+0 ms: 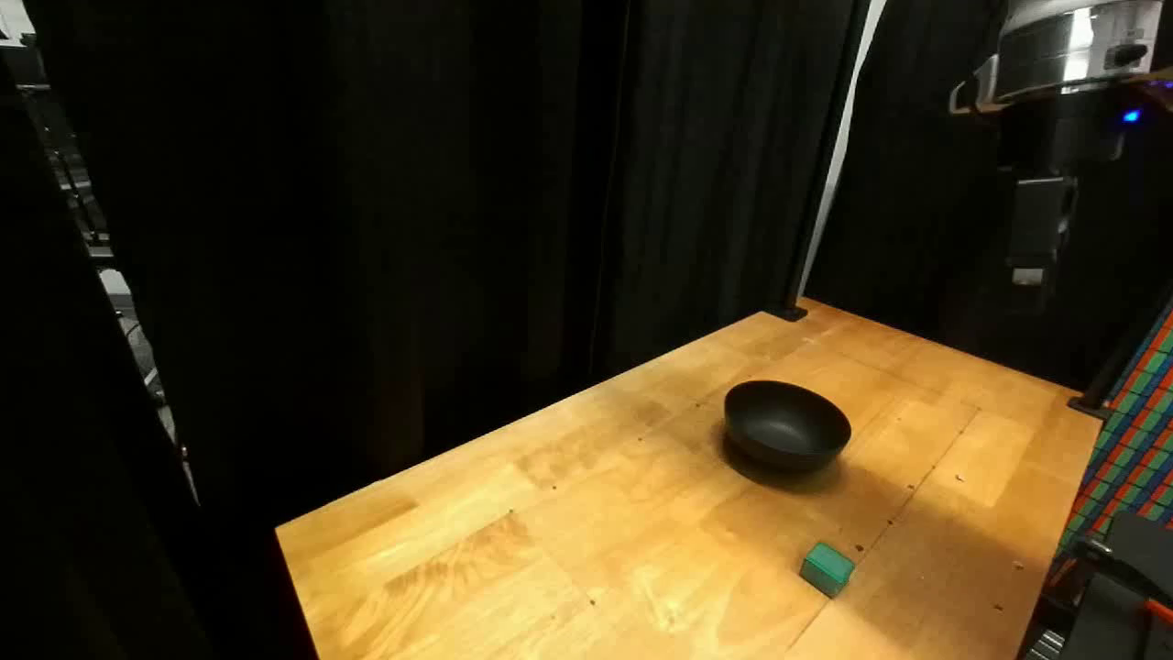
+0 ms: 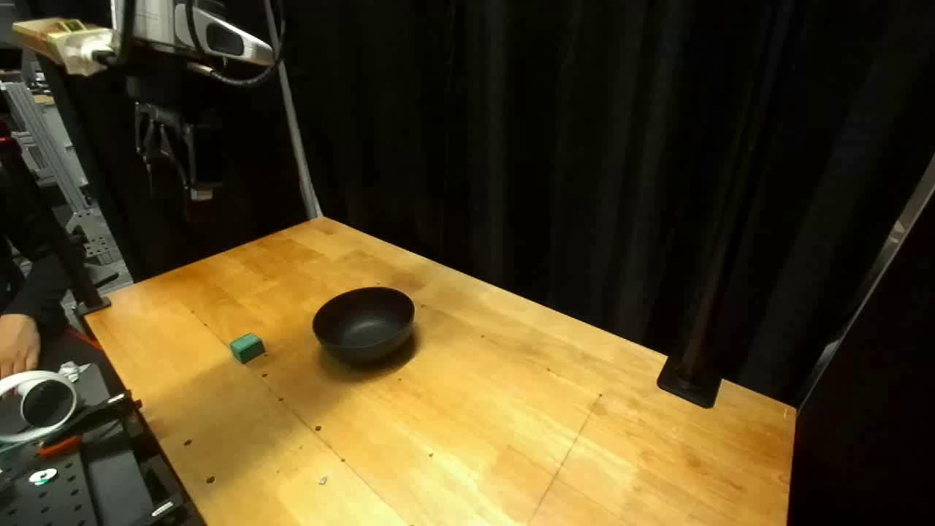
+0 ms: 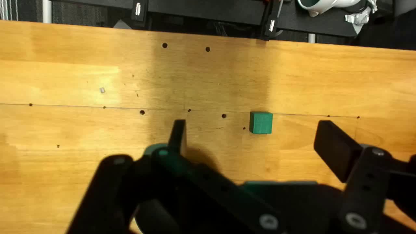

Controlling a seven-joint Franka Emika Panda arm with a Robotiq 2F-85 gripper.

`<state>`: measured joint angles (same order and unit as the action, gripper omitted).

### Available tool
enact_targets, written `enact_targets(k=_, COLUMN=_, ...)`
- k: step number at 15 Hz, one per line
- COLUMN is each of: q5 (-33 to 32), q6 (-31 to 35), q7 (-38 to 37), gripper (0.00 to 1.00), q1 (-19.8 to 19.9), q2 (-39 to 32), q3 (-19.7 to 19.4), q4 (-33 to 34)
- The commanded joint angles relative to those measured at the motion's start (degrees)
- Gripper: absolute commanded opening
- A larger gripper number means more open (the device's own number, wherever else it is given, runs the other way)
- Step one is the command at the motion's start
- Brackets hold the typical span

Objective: Put the block in the bowl

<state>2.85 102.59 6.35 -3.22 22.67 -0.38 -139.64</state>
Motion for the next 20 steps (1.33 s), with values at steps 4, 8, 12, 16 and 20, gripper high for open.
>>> enact_targets(k=4, q5=-0.48, q6=1.68, q7=-1.6, gripper=1.0, q1=-0.18, q2=-1.03, q3=1.57, q4=-1.03)
enact_targets(k=8, q5=1.81, q6=9.26, q7=-1.26, gripper=1.0, q1=-2.92, q2=-5.32, q3=4.6, q4=-5.7)
enact_targets(k=12, q5=4.28, q6=23.48, q7=-1.85, gripper=1.0, q1=-6.36, q2=-14.45, q3=8.17, q4=-8.47)
enact_targets(k=16, q5=0.71, q6=37.0, q7=-8.48, gripper=1.0, q1=-7.19, q2=-24.34, q3=10.83, q4=-8.39)
enact_targets(k=20, q5=-4.61, q6=45.41, q7=-15.13, gripper=1.0, q1=-7.29, q2=-32.39, q3=9.83, q4=-7.25)
